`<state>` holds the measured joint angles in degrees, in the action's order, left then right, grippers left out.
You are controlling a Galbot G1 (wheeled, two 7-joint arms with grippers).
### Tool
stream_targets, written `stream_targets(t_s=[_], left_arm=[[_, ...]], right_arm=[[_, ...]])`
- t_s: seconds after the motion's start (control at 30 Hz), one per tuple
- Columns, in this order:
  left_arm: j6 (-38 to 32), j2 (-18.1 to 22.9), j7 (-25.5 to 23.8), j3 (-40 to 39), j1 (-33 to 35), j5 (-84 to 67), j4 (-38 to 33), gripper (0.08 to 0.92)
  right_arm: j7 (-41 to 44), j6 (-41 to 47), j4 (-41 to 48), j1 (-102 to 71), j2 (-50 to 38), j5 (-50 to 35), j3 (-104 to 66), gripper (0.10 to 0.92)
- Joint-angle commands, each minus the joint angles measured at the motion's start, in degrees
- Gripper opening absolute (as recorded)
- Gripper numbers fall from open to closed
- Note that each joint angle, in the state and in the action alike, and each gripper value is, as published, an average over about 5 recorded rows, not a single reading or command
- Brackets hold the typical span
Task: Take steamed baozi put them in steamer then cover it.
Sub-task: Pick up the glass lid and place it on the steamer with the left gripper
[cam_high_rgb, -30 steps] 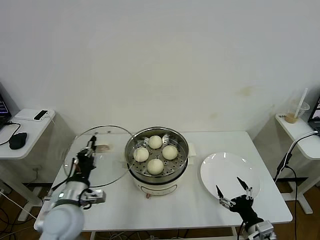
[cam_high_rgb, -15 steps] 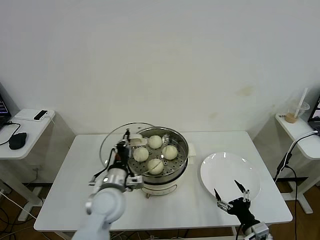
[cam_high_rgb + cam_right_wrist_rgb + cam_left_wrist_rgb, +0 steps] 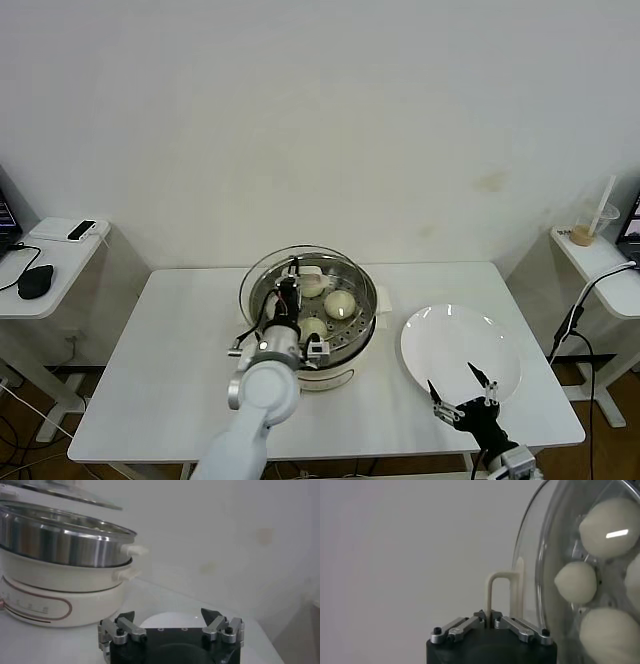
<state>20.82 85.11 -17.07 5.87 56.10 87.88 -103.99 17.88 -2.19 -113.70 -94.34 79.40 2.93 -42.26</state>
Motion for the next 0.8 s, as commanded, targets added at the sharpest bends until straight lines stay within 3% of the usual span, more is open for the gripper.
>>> stream_targets(t_s=[0.03,0.8], left_arm=[[-0.15,3.50,-0.11,-1.61,-0.90,4.63,4.68,0.141],[-0.35,4.59,0.35,-0.68,-0.29,3.77,4.94,0.141]], right_arm=[[0.02,-0.12,-0.02,-0.22,0.10,0.21,0.07,0.823],[0.42,-0.34,-0.15,-0.69,0.06,0.22,0.32,0.823]])
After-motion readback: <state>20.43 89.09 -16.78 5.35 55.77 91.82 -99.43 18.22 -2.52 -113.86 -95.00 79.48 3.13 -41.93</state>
